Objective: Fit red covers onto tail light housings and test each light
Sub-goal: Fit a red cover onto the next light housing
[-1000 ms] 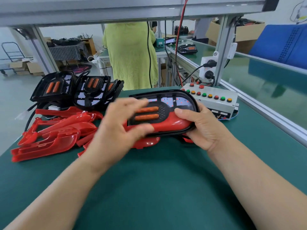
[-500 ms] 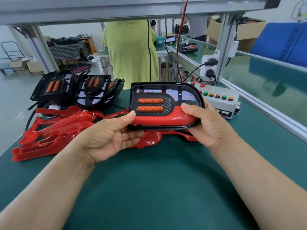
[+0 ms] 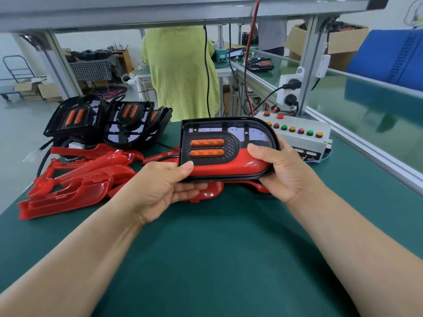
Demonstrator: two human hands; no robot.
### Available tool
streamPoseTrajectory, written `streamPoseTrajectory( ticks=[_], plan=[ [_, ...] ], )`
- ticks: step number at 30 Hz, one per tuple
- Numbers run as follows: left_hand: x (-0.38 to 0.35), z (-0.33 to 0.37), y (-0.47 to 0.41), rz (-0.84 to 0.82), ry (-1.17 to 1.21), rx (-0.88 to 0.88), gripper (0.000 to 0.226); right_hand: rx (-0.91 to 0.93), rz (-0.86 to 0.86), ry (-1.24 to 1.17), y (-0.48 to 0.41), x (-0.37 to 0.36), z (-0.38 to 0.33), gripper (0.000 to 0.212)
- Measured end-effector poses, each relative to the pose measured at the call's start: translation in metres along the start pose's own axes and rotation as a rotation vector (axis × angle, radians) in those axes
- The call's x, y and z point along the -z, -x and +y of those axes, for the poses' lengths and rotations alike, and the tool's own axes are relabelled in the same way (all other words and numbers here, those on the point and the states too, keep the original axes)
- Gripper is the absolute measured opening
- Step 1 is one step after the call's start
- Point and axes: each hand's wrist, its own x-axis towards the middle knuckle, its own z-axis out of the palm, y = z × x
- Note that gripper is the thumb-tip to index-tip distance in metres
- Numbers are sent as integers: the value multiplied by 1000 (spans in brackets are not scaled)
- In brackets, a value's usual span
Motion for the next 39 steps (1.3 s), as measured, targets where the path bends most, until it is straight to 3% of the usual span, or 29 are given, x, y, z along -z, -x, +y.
streamPoseTrajectory(
  ticks=[6,9,15,25,30,32,35,39],
  plan=[
    [0,-1,1,56,-109,-85,30,38,-2,-12,0,1,0,68],
    [5,2,1,10,-44,-47,43,31,-72,16,1,1,-1,67],
    [17,5,-1,-95,20,25,38,-3,-187,17,1,4,-4,64],
    [33,13,5,-192,-239,75,45,-4,-368,44,0,13,-6,62],
    [33,15,9,-204,-387,75,46,-6,-320,79,0,13,-5,60],
    [33,18,10,-129,-474,27,50,-28,-256,80,-1,13,-6,60],
    [42,23,6,114,-508,-105,53,-67,-179,80,-3,16,-12,62],
    [60,22,-5,393,-520,-252,33,-97,-109,68,-3,20,-14,60]
  ],
)
